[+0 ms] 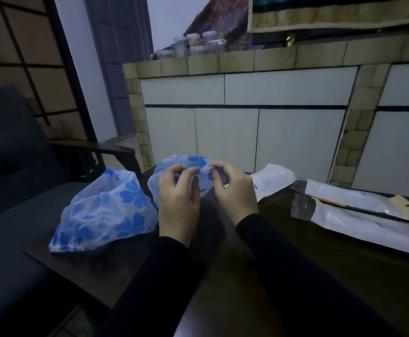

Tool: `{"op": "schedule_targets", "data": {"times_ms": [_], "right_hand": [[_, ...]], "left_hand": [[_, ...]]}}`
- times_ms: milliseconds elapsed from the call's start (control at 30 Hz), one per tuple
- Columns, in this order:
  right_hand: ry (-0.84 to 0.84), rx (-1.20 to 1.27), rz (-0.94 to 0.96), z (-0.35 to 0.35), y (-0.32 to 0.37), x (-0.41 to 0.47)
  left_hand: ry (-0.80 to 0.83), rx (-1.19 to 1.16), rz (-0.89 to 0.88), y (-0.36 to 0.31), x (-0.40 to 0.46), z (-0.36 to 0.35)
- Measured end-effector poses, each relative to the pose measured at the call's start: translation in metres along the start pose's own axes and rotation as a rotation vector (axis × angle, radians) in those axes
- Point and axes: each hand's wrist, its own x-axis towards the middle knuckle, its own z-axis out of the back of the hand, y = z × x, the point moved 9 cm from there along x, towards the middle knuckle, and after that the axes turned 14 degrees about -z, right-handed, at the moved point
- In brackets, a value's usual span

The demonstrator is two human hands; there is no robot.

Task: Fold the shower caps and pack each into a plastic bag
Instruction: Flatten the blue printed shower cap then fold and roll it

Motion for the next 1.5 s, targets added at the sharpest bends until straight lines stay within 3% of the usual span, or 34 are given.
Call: {"op": "schedule_targets", "data": {"times_ms": [133, 300, 400, 567, 733, 800, 867, 1067, 1167, 1267, 1500], "right_hand": [[-0.157, 0.0, 0.11, 0.051, 0.032, 0.0], [-0.347, -0.114, 0.212, 0.129, 0.065, -0.007], [-0.359, -0.21, 0.213, 0.172, 0.079, -0.014], [-0.225, -0.193, -0.067, 0.213, 0.058, -0.015], [-0.215, -0.05, -0.445, 0.246, 0.003, -0.025], [-0.176, 0.163, -0.653, 0.245, -0.027, -0.033], [-0.101, 0.44, -0.844, 0.231, -0.051, -0.044], [0.008, 0.571, -1.01, 0.207, -0.078, -0.06], [0.074, 0.522, -1.033, 0.203, -0.082, -0.066], [0.169, 0.312, -0.916, 0.199, -0.072, -0.064], [0.355, 0.125, -0.546, 0.158, -0.043, -0.024]], "left_hand": [[-0.07, -0.087, -0.011, -0.018, 0.021, 0.015], [0.015, -0.071, 0.005, -0.051, 0.044, 0.016], [0.09, -0.305, 0.15, -0.069, 0.049, 0.015], [0.203, -0.485, 0.254, -0.097, 0.055, 0.014], [0.606, -0.88, 0.556, -0.12, 0.016, -0.007], [0.782, -1.045, 0.597, -0.133, -0.005, -0.016], [0.812, -1.109, 0.606, -0.137, -0.02, -0.024], [0.769, -0.894, 0.598, -0.108, -0.021, -0.048], [0.764, -0.624, 0.373, -0.1, 0.0, -0.045], [0.663, -0.354, 0.123, -0.096, 0.017, -0.035], [0.628, -0.295, 0.027, -0.091, 0.018, -0.045]]}}
